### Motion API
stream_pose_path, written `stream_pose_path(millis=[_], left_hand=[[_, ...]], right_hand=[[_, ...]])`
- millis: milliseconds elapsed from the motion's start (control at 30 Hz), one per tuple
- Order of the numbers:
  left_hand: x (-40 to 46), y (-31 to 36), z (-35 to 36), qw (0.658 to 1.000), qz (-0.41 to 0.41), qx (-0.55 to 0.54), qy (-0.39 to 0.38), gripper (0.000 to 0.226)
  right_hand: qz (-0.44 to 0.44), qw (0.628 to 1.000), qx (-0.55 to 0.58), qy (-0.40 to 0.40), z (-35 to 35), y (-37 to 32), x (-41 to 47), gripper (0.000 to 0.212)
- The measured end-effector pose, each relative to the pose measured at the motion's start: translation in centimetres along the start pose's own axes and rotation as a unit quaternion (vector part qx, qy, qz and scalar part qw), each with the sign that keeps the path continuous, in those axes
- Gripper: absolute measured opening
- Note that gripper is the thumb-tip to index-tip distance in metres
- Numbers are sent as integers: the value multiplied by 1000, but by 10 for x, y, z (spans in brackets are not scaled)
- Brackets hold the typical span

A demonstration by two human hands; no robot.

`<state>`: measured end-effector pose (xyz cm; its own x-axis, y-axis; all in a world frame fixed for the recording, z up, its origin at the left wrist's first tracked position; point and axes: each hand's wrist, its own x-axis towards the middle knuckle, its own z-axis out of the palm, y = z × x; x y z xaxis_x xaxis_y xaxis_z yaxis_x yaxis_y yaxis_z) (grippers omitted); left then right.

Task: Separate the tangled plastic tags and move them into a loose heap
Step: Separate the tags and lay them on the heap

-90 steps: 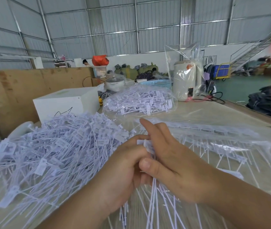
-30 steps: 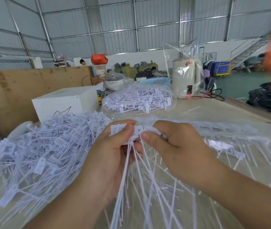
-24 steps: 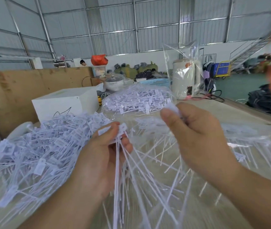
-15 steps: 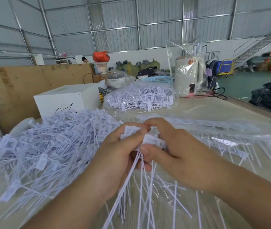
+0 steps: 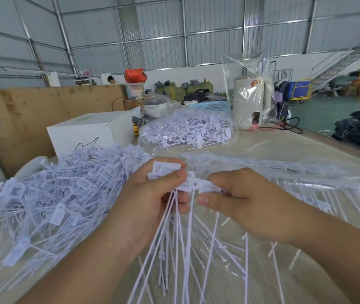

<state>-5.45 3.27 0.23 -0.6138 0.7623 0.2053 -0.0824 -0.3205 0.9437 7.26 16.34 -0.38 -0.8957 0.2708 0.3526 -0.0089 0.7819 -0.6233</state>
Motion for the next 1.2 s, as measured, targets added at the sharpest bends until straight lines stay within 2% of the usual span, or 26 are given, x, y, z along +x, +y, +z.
stream_pose_path(millis=[167, 267, 433, 467, 533, 600, 633, 700, 767, 833, 933, 1067, 1167, 1200], left_hand=[[3, 4, 2, 998, 9, -51, 22, 16], [1, 4, 5, 995, 4, -91, 30, 15], [8, 6, -10, 984, -26, -162, 71, 30], [10, 8, -15, 987, -25, -144, 70, 28], [10, 7, -17, 996, -29, -76, 31, 25], [7, 3, -12, 999, -43, -15, -17, 25], [6, 0, -10, 998, -46, 4, -34, 23], [3, -3, -8, 997, -40, 32, -60, 21], [2, -3, -7, 994, -37, 56, -84, 20], [0, -6, -4, 991, -36, 84, -97, 23], [-1, -12, 0, 988, -39, 117, -87, 24], [1, -7, -3, 991, -19, 118, -67, 25], [3, 0, -7, 996, 10, 84, -21, 14], [4, 0, -8, 996, 20, 81, -13, 13]], right_hand=[[-3, 992, 45, 116, 15, -10, 2, 36], [-18, 986, 48, 156, 23, -18, 2, 39], [-18, 957, 130, 259, 9, -15, 3, 42], [-25, 961, 131, 241, 5, -13, 1, 42], [-32, 980, 123, 150, 5, -12, -2, 33], [-33, 995, 72, 64, 14, -11, -2, 22], [-39, 997, 31, 51, 19, -10, -2, 20], [-39, 997, -10, 58, 22, -8, 1, 19], [-13, 998, -22, 56, 18, -5, 1, 31], [2, 999, -41, 26, 16, -2, 1, 47], [1, 998, -62, -23, 18, -2, 0, 55], [-9, 999, 0, -37, 18, -5, 0, 45], [15, 998, -65, -13, 9, -5, 1, 32], [21, 997, -67, -11, 7, -4, 2, 36]])
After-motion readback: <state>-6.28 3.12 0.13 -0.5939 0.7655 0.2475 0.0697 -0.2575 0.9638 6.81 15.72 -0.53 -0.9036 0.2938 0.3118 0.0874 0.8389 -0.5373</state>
